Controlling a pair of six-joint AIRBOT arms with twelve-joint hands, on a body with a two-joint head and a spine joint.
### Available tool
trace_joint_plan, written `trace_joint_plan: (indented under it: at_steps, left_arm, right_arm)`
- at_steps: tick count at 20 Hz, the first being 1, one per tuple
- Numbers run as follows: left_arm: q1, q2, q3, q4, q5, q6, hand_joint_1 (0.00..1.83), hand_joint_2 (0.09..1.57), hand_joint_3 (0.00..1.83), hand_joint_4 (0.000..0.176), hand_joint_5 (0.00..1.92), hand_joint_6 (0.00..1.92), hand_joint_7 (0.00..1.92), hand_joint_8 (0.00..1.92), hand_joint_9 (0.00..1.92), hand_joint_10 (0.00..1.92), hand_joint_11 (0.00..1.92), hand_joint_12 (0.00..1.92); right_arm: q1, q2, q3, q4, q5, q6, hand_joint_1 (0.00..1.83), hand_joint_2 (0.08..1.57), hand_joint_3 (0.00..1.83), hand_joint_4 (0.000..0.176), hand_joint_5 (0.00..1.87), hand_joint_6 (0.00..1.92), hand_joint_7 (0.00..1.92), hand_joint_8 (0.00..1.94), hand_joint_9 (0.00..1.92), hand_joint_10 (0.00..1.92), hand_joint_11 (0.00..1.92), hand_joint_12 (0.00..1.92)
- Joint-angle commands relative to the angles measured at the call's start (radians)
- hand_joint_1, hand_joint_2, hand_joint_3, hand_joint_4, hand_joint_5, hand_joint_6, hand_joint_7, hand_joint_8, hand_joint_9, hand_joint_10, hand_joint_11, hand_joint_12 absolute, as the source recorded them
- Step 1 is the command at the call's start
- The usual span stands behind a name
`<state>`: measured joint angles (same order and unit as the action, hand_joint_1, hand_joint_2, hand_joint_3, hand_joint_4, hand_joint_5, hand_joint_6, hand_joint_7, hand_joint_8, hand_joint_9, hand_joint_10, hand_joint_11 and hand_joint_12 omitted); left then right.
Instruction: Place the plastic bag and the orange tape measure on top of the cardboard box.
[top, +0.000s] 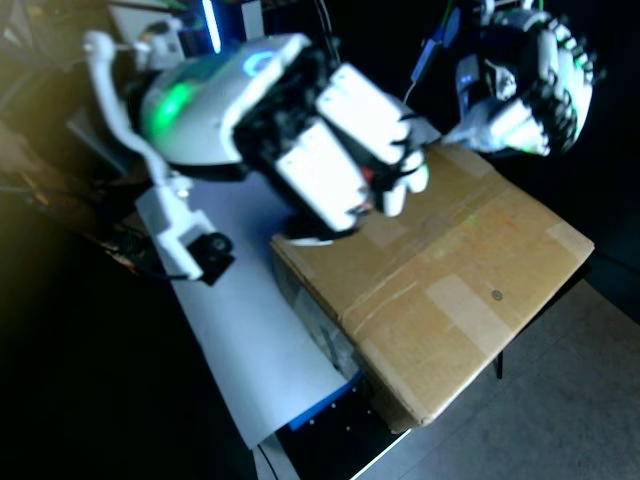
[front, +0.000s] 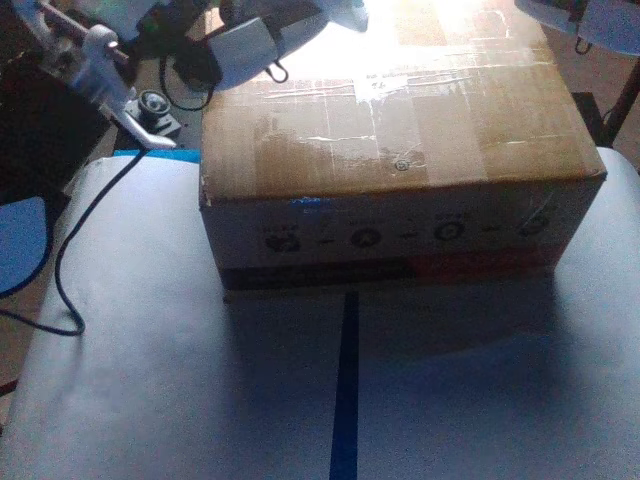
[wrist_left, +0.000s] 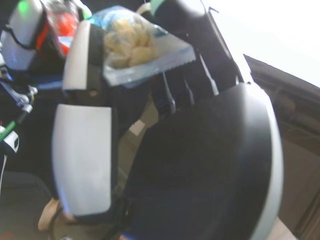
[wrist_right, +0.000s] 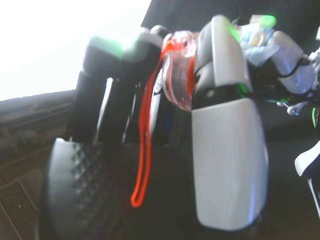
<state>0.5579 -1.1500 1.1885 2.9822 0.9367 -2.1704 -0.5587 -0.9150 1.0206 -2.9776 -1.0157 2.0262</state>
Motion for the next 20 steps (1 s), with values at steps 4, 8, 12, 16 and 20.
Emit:
trace_joint_plan:
  at_steps: [4,8,12,16,20]
  left_arm:
    - [-0.027,-0.032,0.034,0.03,0.069,-0.008,1.36,1.23,0.01,0.0,0.59,1.17,0.78,1.4,0.82,1.62,0.93,1.88]
    - [-0.032,-0.047,0.055,0.03,0.046,-0.017,1.36,1.19,0.0,0.0,0.79,1.17,0.82,1.28,0.8,1.45,0.75,1.69]
    - [-0.035,-0.056,0.07,0.03,0.021,-0.024,1.36,1.19,0.0,0.0,0.75,1.16,0.82,1.29,0.8,1.49,0.77,1.72]
    - [-0.035,-0.063,0.082,0.03,0.006,-0.036,1.36,1.18,0.0,0.0,0.77,1.21,0.86,1.24,0.81,1.41,0.74,1.67]
    - [-0.034,-0.067,0.09,0.03,0.003,-0.043,1.18,1.21,0.0,0.0,0.8,1.18,0.81,1.4,0.62,1.44,0.51,1.88]
  right_arm:
    - [0.02,-0.033,0.03,-0.034,-0.125,0.002,1.26,1.16,0.0,0.0,0.93,0.86,0.9,1.44,1.03,1.74,1.04,1.89]
    - [0.02,-0.061,0.053,-0.034,-0.125,0.002,1.27,1.15,0.0,0.0,0.93,0.85,0.94,1.38,1.11,1.6,1.07,1.71]
    - [0.014,-0.094,0.073,-0.034,-0.124,0.002,1.28,1.12,0.0,0.0,0.99,0.79,1.0,1.28,1.12,1.54,1.08,1.72]
    - [-0.006,-0.114,0.09,-0.034,-0.124,0.002,1.28,1.2,0.0,0.0,1.02,0.75,0.97,1.34,1.13,1.68,1.09,1.86]
    - [-0.04,-0.155,0.132,-0.03,-0.124,0.002,1.37,1.16,0.0,0.0,0.91,0.94,1.01,1.08,1.01,1.29,1.03,1.61]
